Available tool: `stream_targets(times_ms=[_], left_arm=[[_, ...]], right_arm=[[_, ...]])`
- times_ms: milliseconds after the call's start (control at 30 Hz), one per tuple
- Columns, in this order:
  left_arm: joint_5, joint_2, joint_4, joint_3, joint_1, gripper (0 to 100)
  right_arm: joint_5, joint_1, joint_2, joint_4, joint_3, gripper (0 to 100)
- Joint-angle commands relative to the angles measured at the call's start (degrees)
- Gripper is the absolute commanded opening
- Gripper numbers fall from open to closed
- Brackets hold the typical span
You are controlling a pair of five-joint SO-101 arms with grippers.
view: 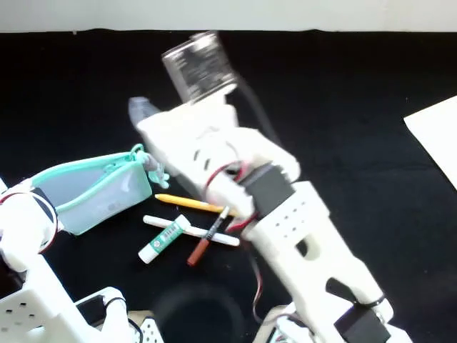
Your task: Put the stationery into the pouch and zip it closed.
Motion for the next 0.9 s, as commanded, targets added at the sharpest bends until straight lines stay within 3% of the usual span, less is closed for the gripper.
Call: stream_targets(times_ms=[0, 167, 300, 533, 633, 867], left_arm=[[0.4, 0.3, -0.2, 2.0, -0.3, 1], [0.4, 0.3, -0.2, 2.0, -0.3, 1], [0.4, 0.3, -1.3, 2.0, -0.6, 1], [2.4, 0.7, -4.7, 2.0, -0.4, 1], [2.4, 0.6, -4.6, 2.0, -0.7, 1], [2.4, 0.6, -4.4, 2.0, -0.7, 1]], right_arm=[[10.8, 9.5, -2.3, 9.8, -3.0, 31.3], [33.1, 14.6, -2.2, 23.7, -1.3, 31.3], [36.6, 11.2, -2.4, 28.2, 8.7, 31.3], [36.2, 6.5, -2.4, 11.2, 32.6, 31.3], [28.0, 6.5, -2.2, 4.1, 39.4, 31.3], [-4.1, 6.5, -2.0, -3.1, 44.7, 31.3]])
